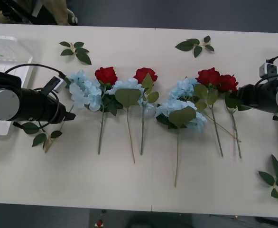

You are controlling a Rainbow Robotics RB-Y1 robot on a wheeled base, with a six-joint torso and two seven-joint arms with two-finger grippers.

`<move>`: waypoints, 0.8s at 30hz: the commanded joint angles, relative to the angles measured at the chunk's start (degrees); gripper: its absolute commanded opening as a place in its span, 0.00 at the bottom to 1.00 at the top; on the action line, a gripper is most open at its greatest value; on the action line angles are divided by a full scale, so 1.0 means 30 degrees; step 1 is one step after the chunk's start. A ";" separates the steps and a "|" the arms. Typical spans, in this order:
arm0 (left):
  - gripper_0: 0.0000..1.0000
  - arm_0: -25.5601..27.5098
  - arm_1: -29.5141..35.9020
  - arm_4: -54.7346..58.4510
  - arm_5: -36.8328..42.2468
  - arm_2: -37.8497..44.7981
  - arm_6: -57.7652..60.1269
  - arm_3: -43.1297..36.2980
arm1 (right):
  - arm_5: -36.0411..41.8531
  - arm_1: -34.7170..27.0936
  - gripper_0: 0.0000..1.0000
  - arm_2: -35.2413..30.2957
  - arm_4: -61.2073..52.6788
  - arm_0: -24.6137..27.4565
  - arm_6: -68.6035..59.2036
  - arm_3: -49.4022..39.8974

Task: Put the red flowers into the right box and the blue flowers into the left box

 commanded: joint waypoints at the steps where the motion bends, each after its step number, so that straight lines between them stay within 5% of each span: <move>1: 1.00 -0.0716 -0.0603 0.0104 -0.0173 0.0166 0.0249 0.0843 | -0.0351 0.0098 1.00 0.0294 0.0098 -0.0710 -0.0685 0.0338; 24: 1.00 -0.2591 -0.1160 -0.0834 -0.0231 -0.2060 0.0044 0.3333 | -0.2578 0.1885 1.00 0.3077 0.1241 -0.3757 -0.0567 0.6256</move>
